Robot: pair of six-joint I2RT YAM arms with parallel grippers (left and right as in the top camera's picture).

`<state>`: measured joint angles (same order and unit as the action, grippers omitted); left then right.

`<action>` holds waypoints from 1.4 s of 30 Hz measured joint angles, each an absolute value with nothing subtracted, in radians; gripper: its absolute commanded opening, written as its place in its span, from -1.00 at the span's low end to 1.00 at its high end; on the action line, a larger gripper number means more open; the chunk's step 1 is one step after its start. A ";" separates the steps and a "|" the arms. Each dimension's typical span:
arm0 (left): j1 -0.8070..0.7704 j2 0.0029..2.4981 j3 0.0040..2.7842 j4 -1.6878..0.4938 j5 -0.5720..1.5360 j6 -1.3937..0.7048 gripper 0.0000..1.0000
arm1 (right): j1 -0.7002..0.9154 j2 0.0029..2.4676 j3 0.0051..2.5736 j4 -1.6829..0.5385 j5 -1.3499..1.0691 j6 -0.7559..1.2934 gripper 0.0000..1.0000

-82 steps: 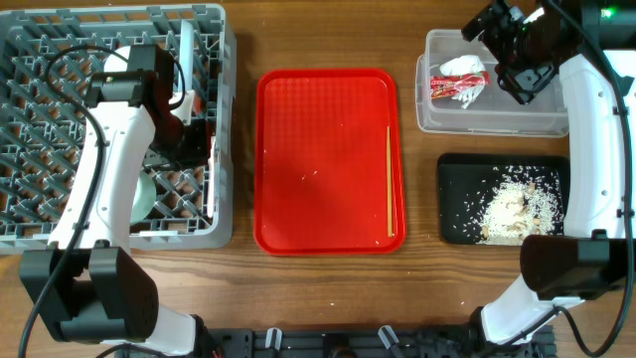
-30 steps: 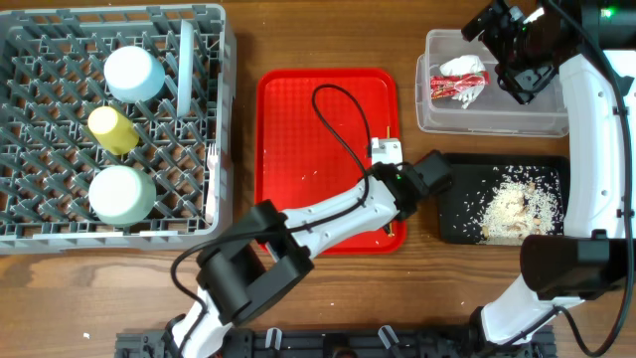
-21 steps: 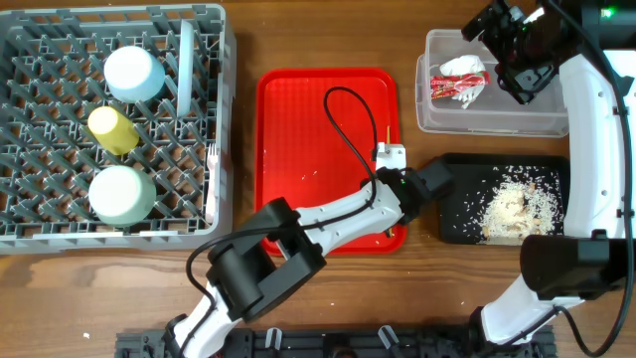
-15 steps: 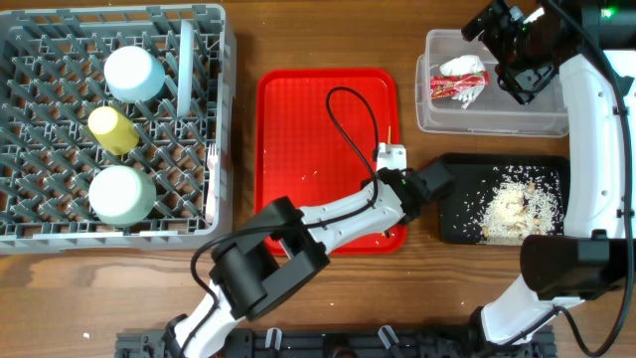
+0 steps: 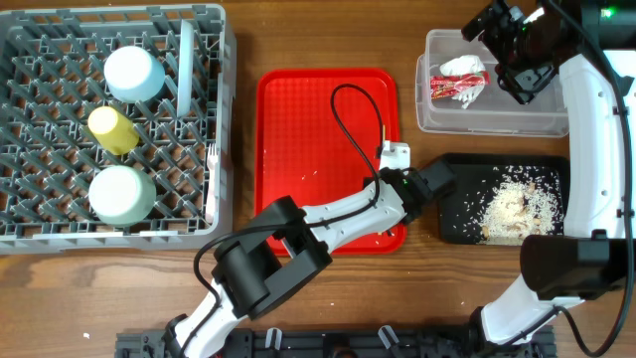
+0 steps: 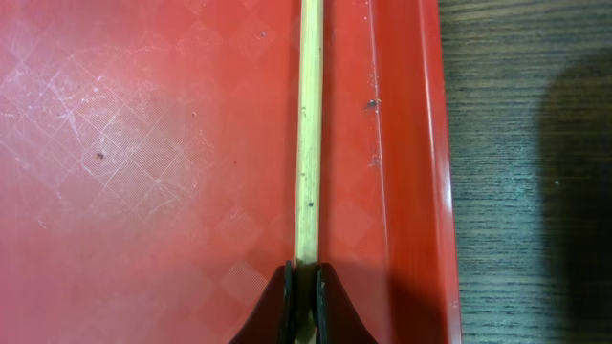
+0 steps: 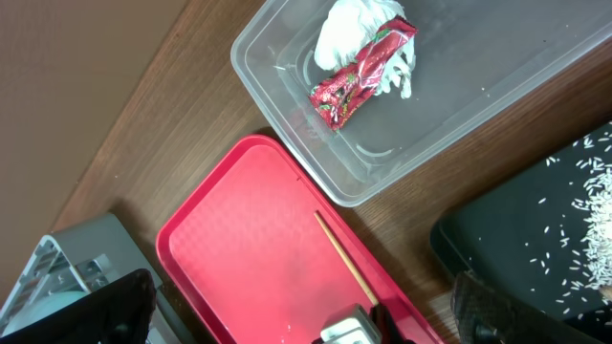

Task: Sort waste into correct bins and load items into the dishwasher rack
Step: 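Reach the left gripper to the wooden chopstick and grasp it, then carry the chopstick to the rack and insert it upright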

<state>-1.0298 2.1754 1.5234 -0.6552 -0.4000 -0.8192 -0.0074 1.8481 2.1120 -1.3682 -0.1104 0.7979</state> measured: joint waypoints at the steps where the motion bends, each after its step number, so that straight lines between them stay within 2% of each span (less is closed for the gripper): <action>1: -1.030 2.175 1.524 -0.657 -0.401 -0.816 -0.92 | -0.007 1.848 2.112 -1.368 -0.110 0.798 0.99; 11: -1.025 2.156 1.524 -0.763 -0.416 -0.797 -0.92 | -0.007 1.848 2.112 -1.369 -0.110 0.798 1.00; 15: -0.985 2.074 1.519 -0.835 -0.403 -0.748 -0.92 | -0.007 1.848 2.112 -1.369 -0.111 0.798 0.99; 19: -0.868 1.898 1.520 -0.952 -0.387 -0.641 -0.92 | -0.007 1.848 2.112 -1.369 -0.110 0.798 0.99; 24: -0.622 1.707 1.520 -1.086 -0.307 -0.446 -0.92 | -0.007 1.848 2.112 -1.369 -0.110 0.798 1.00; 32: -0.204 1.664 1.507 -1.140 -0.084 -0.199 -0.92 | -0.007 1.848 2.112 -1.368 -0.110 0.798 1.00; 36: -0.103 1.669 1.466 -1.137 -0.020 -0.123 -0.92 | -0.007 1.848 2.112 -1.368 -0.110 0.798 0.99; 42: -0.033 1.673 1.444 -1.131 0.010 -0.086 -0.91 | -0.007 1.848 2.112 -1.368 -0.110 0.798 0.99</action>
